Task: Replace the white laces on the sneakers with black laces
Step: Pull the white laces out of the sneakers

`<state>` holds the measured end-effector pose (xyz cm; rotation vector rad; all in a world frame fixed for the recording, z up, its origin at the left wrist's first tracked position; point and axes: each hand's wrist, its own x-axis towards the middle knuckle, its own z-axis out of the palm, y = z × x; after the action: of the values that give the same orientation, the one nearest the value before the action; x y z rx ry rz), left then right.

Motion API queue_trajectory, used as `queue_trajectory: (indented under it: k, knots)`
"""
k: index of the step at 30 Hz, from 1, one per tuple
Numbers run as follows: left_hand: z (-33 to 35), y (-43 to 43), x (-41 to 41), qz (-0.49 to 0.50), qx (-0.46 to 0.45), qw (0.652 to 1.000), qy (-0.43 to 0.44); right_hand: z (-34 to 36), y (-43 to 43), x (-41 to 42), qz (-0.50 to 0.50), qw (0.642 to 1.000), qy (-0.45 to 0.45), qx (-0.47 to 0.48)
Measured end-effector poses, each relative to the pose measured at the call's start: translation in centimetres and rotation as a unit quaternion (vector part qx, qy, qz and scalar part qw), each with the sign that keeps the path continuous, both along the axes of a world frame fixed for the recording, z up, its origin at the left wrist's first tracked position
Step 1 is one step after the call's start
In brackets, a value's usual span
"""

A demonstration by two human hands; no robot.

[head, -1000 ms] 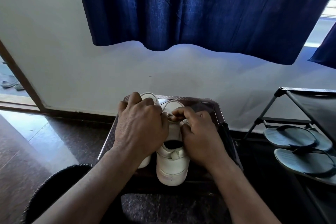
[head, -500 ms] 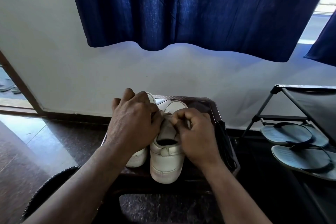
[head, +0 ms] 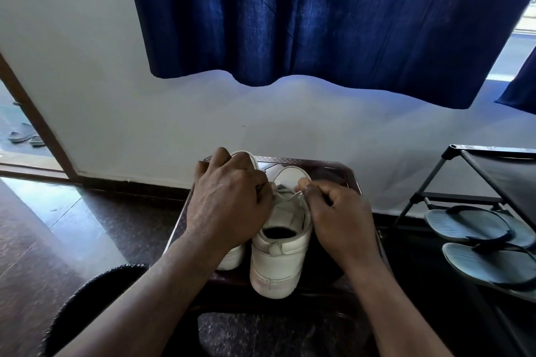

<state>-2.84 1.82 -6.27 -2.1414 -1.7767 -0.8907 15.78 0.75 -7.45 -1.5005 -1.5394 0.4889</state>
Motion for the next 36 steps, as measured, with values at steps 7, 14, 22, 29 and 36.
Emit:
queue_trajectory:
  k: [7,14,22,29,36]
  knots:
    - [-0.1,-0.1,0.1,-0.002,0.005,1.000,0.001,0.2,0.6,0.9,0.003,0.997,0.021,0.079]
    - [0.0,-0.1,0.1,0.000,0.000,1.000,0.003,0.9,0.5,2.0,0.032,0.997,0.066,0.007]
    - [-0.1,0.0,0.1,-0.002,-0.002,1.000,0.002,1.1,0.2,1.6,0.107,0.982,0.156,0.007]
    - [-0.2,0.1,0.1,0.003,-0.014,1.000,0.007,1.0,0.2,-0.3,-0.017,0.958,0.284,0.025]
    - [-0.2,0.0,0.2,0.005,-0.011,1.000,0.003,0.8,-0.5,-0.4,-0.009,0.989,-0.140,0.041]
